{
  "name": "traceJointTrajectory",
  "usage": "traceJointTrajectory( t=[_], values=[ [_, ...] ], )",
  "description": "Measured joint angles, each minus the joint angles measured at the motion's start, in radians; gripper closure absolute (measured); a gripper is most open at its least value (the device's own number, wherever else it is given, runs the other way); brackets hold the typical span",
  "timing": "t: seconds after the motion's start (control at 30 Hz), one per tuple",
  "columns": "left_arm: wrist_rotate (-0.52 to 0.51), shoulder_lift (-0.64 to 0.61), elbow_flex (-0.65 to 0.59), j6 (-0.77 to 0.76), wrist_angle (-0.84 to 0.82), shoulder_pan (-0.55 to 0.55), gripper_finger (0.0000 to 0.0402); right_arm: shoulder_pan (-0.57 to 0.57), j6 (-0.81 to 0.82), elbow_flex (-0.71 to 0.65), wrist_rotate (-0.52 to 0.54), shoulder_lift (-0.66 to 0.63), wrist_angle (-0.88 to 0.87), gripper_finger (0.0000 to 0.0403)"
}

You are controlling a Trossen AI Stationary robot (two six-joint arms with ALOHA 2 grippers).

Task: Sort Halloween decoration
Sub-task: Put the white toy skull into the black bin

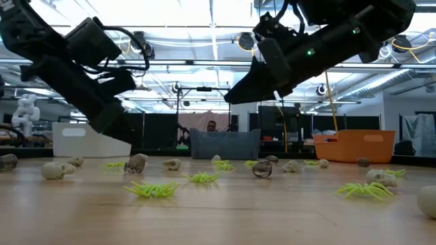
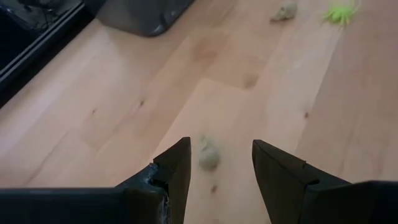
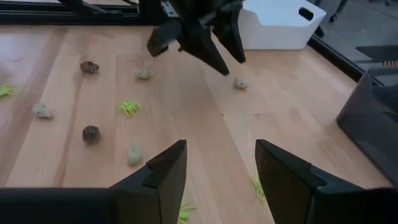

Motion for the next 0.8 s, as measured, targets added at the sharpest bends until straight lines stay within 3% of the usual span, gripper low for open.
traceJointTrajectory(
  t=[0.2,0.3,0.57,0.8],
  values=[
    [0.003,0.093,0.001,-0.031,0.055,0.035,0.0233,0.000,-0.052,0.000,-0.001,0.007,0.042,0.0225],
    [0.003,0.130,0.000,-0.034,0.084,0.057,0.0233,0.000,-0.068,0.000,-0.012,0.064,0.188,0.0225],
    [0.065,0.226,0.002,-0.028,0.184,0.127,0.0233,-0.032,-0.154,0.015,-0.176,0.312,0.624,0.0225],
    [0.115,0.280,0.004,-0.053,0.226,0.157,0.0236,-0.065,-0.163,0.066,-0.243,0.386,0.608,0.0225]
  ],
)
